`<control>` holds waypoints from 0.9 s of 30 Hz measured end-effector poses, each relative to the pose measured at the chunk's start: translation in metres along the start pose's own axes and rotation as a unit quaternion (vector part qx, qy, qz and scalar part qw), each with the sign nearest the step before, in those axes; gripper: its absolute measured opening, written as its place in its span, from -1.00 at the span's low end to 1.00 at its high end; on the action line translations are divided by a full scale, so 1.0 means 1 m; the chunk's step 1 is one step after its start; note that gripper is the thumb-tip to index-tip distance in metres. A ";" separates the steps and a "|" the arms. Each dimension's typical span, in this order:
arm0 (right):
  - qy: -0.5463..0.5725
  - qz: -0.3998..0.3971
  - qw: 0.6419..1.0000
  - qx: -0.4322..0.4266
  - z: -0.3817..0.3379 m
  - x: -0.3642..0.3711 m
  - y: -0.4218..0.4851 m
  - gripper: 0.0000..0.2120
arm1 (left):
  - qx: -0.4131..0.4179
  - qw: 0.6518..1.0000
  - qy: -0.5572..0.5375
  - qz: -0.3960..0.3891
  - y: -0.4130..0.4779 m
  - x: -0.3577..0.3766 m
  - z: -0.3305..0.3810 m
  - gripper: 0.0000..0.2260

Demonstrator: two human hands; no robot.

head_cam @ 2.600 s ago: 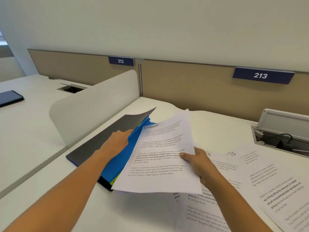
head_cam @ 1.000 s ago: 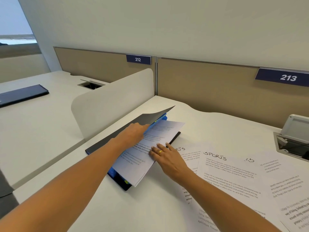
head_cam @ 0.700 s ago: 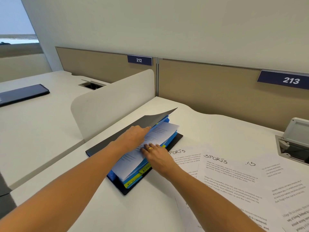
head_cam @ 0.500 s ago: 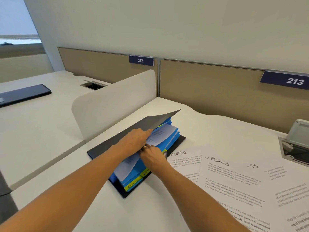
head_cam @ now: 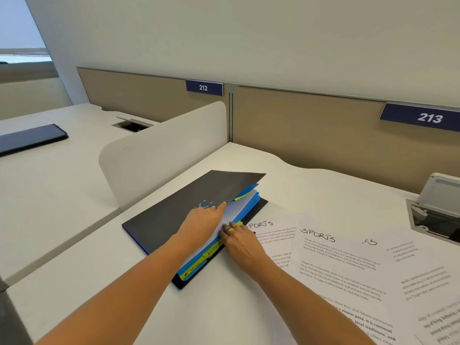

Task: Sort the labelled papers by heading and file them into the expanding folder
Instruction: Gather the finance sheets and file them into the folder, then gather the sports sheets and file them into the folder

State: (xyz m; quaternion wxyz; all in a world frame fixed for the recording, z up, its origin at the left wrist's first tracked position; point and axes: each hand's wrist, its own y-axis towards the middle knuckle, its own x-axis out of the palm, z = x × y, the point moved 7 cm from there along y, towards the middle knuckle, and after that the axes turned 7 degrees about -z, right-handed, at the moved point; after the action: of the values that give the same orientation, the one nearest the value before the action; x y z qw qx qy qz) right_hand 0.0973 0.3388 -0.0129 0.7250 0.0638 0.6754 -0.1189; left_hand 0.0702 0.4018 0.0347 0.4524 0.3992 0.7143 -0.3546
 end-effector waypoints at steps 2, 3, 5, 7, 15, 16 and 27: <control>0.019 -0.008 1.000 0.018 0.006 0.004 -0.008 -0.58 | 0.001 1.000 -0.003 0.013 -0.002 0.007 0.005 -0.42; 0.023 -0.010 0.999 0.027 0.010 0.008 -0.011 -0.58 | -0.002 1.000 -0.012 0.015 -0.003 0.011 0.007 -0.42; 0.043 -0.005 0.999 0.032 0.013 0.010 -0.020 -0.55 | -0.010 1.000 -0.028 0.006 -0.005 0.019 0.011 -0.44; 0.068 0.035 0.997 0.025 0.012 0.011 -0.025 -0.48 | -0.025 0.999 -0.047 -0.006 -0.007 0.026 0.013 -0.43; 0.161 0.092 0.981 0.055 0.014 0.003 -0.045 -0.53 | -0.078 0.993 -0.078 -0.045 -0.006 0.049 0.010 -0.49; 0.192 0.079 0.976 0.059 0.015 0.008 -0.047 -0.51 | -0.084 0.992 -0.083 -0.045 -0.005 0.051 0.011 -0.50; 0.214 0.050 0.945 0.241 0.055 0.010 -0.114 -0.50 | -0.151 0.933 -0.325 0.042 -0.009 0.042 0.011 -0.67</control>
State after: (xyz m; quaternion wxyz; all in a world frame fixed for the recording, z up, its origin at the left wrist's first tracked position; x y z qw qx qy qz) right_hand 0.1212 0.2140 -0.0106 0.5317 0.2940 0.7618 -0.2249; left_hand 0.0549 0.3983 -0.0066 0.7294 0.2189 0.5555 -0.3340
